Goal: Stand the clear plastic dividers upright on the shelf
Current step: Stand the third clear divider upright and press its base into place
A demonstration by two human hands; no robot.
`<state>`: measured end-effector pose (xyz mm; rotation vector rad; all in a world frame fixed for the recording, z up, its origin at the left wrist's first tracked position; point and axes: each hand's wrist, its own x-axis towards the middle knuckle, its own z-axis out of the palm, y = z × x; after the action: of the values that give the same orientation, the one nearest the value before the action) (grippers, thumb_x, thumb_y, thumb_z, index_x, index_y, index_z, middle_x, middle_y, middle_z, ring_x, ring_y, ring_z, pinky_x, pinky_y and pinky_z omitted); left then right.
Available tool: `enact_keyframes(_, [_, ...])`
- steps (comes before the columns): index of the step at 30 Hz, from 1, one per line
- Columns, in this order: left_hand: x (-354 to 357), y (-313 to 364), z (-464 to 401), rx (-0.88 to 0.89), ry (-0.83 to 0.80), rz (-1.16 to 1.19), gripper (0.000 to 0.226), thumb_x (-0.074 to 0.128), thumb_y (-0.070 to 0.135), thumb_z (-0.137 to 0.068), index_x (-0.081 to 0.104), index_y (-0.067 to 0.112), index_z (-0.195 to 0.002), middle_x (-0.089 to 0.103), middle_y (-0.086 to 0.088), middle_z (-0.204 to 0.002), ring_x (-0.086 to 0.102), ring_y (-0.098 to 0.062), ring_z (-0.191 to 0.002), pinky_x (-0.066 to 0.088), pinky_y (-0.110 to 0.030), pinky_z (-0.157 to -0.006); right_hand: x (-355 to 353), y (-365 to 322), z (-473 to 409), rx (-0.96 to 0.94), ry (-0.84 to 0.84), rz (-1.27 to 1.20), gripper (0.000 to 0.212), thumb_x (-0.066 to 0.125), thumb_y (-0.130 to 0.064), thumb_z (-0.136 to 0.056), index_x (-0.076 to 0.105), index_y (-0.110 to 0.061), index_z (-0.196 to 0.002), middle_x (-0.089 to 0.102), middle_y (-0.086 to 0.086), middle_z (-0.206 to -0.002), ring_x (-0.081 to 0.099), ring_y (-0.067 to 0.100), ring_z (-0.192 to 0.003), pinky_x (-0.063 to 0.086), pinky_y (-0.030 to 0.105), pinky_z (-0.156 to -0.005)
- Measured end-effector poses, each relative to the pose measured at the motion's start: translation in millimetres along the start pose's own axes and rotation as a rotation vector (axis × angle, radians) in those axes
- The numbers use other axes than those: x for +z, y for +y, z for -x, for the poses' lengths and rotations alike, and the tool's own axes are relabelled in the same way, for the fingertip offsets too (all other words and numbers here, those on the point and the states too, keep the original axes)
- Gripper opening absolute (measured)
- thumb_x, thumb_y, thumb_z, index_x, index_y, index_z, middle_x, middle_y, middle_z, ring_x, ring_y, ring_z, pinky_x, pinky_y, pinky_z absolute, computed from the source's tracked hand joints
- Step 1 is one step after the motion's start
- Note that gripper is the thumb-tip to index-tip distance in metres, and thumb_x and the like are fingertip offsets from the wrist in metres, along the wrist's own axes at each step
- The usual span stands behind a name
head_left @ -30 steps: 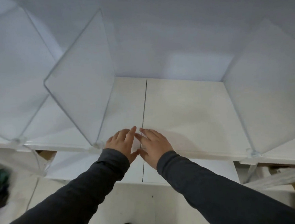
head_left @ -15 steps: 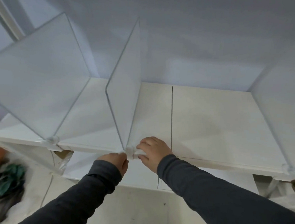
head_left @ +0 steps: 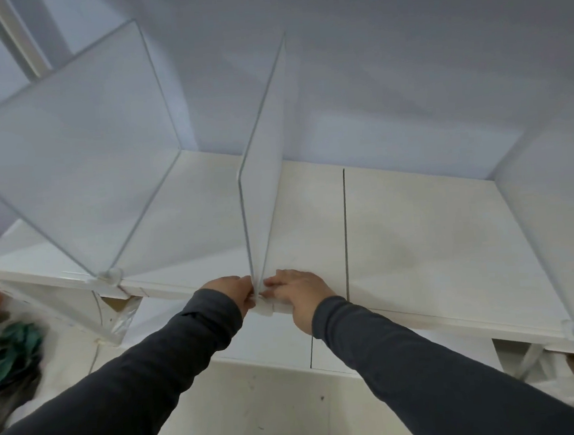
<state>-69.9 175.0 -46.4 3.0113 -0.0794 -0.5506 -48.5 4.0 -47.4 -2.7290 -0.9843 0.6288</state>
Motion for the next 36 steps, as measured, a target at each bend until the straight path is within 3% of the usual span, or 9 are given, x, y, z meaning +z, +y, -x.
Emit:
enact_keyframes(4, [-7,5,-7,-0.009,-0.062,-0.079,0.033,0.05,0.034,-0.091,0.056,0.016,-0.118,0.064,-0.004,-0.118,0.059,-0.026,-0.109,0.044,-0.032,-0.091,-2,2,-13,0.028,-0.206,0.133,0.095,0.045,0.012,-0.076,0.019,-0.045,-0.147,0.0,-0.023,-0.159,-0.006,0.01,-0.149,0.003,0.041,-0.121])
enact_keyframes(7, [-11,7,-10,-0.01,-0.097,-0.116,0.033,0.051,0.035,-0.091,0.057,0.016,-0.117,0.065,-0.004,-0.117,0.06,-0.025,-0.109,0.045,-0.031,-0.09,-6,3,-15,0.057,-0.262,0.104,0.096,0.043,0.014,-0.078,0.016,-0.045,-0.148,-0.005,-0.023,-0.159,-0.01,0.011,-0.148,-0.001,0.04,-0.121])
enact_keyframes(14, [-12,19,-9,0.0,-0.109,-0.119,0.032,0.05,0.035,-0.091,0.057,0.016,-0.116,0.067,-0.004,-0.113,0.062,-0.025,-0.105,0.046,-0.031,-0.087,0,16,-4,0.052,-0.125,-0.012,0.085,0.047,0.011,-0.076,0.038,-0.044,-0.14,0.0,-0.018,-0.16,-0.006,0.008,-0.148,-0.001,0.036,-0.121])
enact_keyframes(24, [-7,54,-13,0.086,-0.093,-0.121,0.034,0.049,0.035,-0.092,0.054,0.014,-0.117,0.066,-0.006,-0.114,0.061,-0.026,-0.105,0.046,-0.032,-0.087,5,40,29,0.119,-0.011,-0.164,0.066,0.046,0.006,-0.087,0.049,-0.04,-0.135,0.009,-0.012,-0.161,0.001,0.01,-0.149,0.0,0.034,-0.122])
enact_keyframes(30, [-6,59,-13,0.112,-0.077,-0.129,0.033,0.048,0.036,-0.092,0.054,0.014,-0.116,0.067,-0.005,-0.111,0.062,-0.026,-0.101,0.047,-0.032,-0.084,5,44,26,0.173,-0.01,-0.351,0.049,0.05,-0.004,-0.094,0.05,-0.029,-0.137,0.013,-0.011,-0.16,-0.002,0.004,-0.145,-0.011,0.015,-0.107])
enact_keyframes(33, [-4,66,-16,0.13,-0.091,-0.125,0.034,0.049,0.036,-0.091,0.053,0.014,-0.117,0.067,-0.005,-0.111,0.063,-0.025,-0.1,0.047,-0.032,-0.084,-1,42,27,0.229,-0.047,-0.373,0.052,0.048,-0.006,-0.096,0.04,-0.021,-0.145,0.013,-0.005,-0.161,0.001,0.017,-0.149,-0.003,0.028,-0.12])
enact_keyframes(36, [-3,73,-18,0.139,-0.103,-0.122,0.034,0.049,0.035,-0.092,0.052,0.013,-0.118,0.066,-0.006,-0.112,0.062,-0.026,-0.102,0.047,-0.032,-0.084,4,45,33,0.235,0.024,-0.388,0.057,0.039,0.012,-0.088,0.053,-0.016,-0.136,0.026,0.0,-0.158,0.01,0.019,-0.148,0.006,0.033,-0.121])
